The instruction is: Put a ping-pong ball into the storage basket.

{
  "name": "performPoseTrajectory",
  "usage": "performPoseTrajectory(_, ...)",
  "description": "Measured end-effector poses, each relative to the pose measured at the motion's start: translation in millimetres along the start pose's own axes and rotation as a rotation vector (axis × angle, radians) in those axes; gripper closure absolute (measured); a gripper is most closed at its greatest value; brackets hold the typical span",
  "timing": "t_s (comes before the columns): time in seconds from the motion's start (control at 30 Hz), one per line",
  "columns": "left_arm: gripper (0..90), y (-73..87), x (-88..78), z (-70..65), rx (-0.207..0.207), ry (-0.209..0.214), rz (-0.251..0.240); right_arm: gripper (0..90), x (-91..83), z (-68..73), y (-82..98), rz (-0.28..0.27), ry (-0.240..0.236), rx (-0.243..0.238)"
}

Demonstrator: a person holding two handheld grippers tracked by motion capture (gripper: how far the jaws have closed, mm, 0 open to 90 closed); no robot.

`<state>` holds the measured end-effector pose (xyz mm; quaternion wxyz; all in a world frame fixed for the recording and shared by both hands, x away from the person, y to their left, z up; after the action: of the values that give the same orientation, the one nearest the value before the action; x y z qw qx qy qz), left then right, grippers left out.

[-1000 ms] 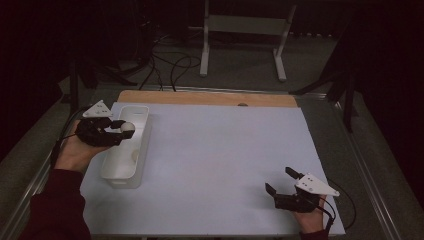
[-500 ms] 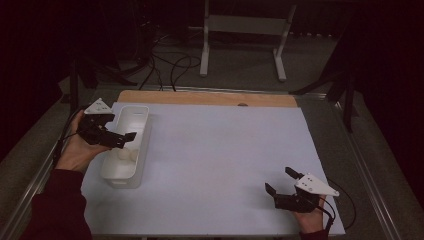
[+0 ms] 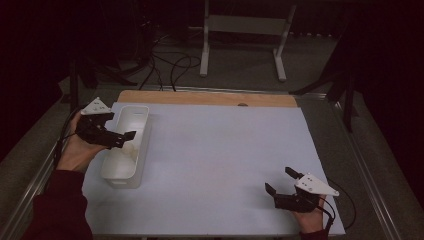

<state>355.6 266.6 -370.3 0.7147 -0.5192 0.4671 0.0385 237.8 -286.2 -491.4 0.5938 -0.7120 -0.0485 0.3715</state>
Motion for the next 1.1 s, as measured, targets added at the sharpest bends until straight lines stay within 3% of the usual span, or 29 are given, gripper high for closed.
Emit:
performPoseTrajectory(0.7, 0.0, -0.9, 10.4, -14.7, -0.006, -0.015, -0.019, 8.1, -0.5, -0.2, 0.1, -0.002, -0.003, -0.001)
performPoseTrajectory(1.1, 0.0, 4.0, 15.0, -23.8, -0.012, 0.002, -0.041, 8.1, 0.4, -0.2, -0.2, -0.003, -0.002, -0.001)
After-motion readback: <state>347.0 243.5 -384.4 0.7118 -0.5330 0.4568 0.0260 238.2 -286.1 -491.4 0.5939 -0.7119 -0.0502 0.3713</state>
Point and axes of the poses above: each handheld gripper's, and its own axes: x roughly forward along the jaws, y roughly out of its underside, z roughly to its left, the point moved 1 cm from there along x, roughly forward along the jaws, and after that the axes turned 6 degrees about z, right-handed, at the moved point
